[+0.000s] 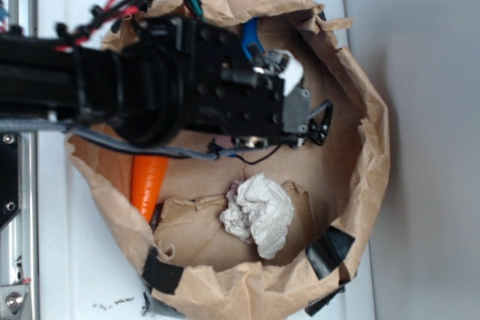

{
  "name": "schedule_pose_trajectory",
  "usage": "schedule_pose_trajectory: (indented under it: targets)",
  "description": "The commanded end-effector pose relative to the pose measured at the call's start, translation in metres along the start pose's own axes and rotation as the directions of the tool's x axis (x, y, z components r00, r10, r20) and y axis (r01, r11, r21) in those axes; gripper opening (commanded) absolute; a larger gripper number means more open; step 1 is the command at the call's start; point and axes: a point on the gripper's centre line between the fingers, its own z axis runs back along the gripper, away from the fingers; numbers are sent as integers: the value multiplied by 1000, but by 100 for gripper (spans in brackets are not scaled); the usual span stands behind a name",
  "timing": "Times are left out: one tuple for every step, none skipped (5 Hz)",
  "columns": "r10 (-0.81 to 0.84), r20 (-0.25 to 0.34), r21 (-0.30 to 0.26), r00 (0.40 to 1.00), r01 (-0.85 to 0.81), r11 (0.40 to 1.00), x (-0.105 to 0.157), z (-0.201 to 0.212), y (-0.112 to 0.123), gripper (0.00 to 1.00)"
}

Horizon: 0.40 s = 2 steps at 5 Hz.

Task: Grab the blue bottle.

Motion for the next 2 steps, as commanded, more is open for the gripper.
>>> schedule_pose_trajectory:
  targets:
    - [-23,-36,-98,999,20,995,11,35,7,0]
    - [-65,-83,-145,994,52,988,14,55,14,0]
